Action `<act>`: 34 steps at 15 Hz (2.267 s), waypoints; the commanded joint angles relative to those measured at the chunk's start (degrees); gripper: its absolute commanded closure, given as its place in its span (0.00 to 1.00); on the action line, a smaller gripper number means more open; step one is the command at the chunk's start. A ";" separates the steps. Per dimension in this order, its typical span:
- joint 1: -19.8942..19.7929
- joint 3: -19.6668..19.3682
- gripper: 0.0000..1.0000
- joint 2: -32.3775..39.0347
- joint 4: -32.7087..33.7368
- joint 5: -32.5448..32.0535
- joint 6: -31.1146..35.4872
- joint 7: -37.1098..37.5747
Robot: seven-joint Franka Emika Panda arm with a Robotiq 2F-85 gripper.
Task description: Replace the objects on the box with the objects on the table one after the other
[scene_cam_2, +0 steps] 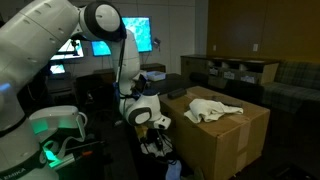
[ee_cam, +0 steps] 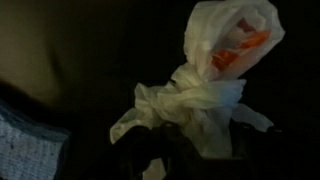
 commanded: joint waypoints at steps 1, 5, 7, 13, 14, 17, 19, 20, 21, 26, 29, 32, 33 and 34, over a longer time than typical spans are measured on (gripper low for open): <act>-5.68 4.51 0.91 -6.85 -4.41 -0.12 -5.50 -2.39; -7.53 5.22 0.98 -15.36 -8.76 0.50 -13.45 -1.82; -7.96 5.11 0.98 -20.25 -10.85 0.53 -17.31 -1.53; -8.95 5.43 0.98 -38.36 -16.38 1.03 -27.89 -0.97; -8.92 5.24 0.98 -41.45 -16.49 0.82 -30.27 -0.65; -8.62 4.72 0.98 -50.04 -15.59 -1.08 -37.60 3.19; -9.04 5.24 0.98 -54.25 -13.36 -3.02 -41.96 6.39; -9.43 5.73 0.98 -55.51 -12.21 -5.12 -42.78 9.20; -9.84 6.30 0.98 -56.47 -10.59 -6.58 -43.54 10.99; -12.14 9.60 0.98 -53.44 -0.91 -14.68 -41.89 19.94; -12.99 11.22 0.98 -48.59 5.12 -22.88 -39.83 27.19; -11.63 10.61 0.98 -41.56 12.10 -31.96 -39.60 34.73; -10.93 9.76 0.98 -38.44 14.80 -34.53 -39.47 36.70; -10.06 8.78 0.98 -35.66 17.25 -37.61 -39.54 39.05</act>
